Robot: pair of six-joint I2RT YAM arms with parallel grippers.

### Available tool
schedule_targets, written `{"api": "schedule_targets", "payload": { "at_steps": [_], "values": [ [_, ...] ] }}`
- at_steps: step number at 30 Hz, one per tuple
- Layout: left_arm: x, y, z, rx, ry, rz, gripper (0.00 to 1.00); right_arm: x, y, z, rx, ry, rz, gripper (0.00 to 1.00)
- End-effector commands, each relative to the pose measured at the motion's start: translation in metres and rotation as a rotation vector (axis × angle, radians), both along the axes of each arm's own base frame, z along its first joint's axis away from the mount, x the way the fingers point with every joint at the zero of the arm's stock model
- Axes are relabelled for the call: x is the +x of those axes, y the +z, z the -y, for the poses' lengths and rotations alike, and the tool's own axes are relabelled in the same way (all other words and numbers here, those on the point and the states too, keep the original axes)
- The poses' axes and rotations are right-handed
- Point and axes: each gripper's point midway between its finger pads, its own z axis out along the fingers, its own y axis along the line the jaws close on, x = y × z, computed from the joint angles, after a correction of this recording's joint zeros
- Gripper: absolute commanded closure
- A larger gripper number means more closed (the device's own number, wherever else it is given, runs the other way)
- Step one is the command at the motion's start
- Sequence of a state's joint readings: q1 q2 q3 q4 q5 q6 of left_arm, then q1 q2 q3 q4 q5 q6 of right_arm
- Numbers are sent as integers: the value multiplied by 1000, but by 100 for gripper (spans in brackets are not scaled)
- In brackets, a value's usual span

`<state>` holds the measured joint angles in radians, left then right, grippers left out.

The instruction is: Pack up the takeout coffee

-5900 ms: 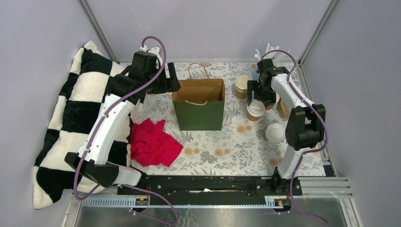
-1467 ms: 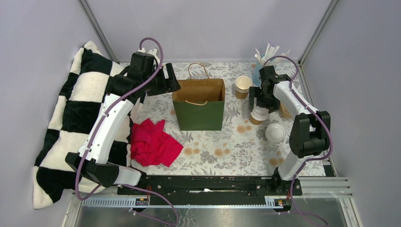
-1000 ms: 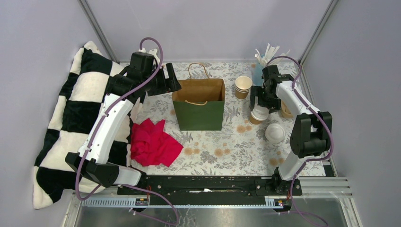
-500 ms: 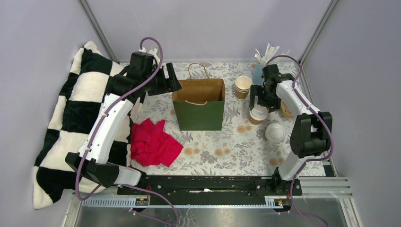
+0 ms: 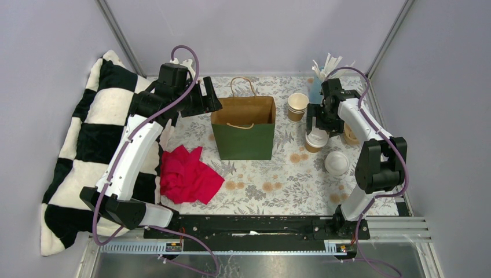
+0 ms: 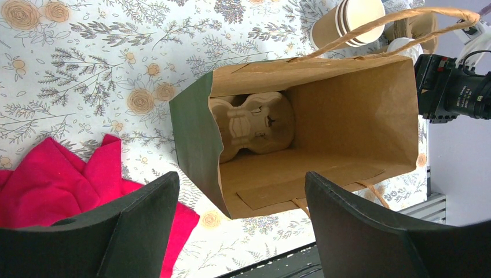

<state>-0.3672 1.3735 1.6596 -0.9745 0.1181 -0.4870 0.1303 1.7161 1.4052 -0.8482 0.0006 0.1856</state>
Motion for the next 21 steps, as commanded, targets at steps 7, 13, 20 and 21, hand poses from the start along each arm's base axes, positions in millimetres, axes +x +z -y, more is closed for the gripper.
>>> {"api": "schedule_targets", "payload": {
  "at_steps": [7, 13, 20, 21],
  "values": [
    [4, 15, 1, -29, -5, 62, 17, 6, 18, -9, -8, 48, 52, 1],
    [3, 15, 1, -30, -4, 60, 17, 3, 10, -4, -36, 39, 36, 4],
    [4, 16, 1, -29, -8, 63, 17, 6, 5, -1, -58, 35, 22, 10],
    [4, 16, 1, -29, -7, 63, 17, 6, 4, -1, -57, 36, 18, 10]
  ]
}}
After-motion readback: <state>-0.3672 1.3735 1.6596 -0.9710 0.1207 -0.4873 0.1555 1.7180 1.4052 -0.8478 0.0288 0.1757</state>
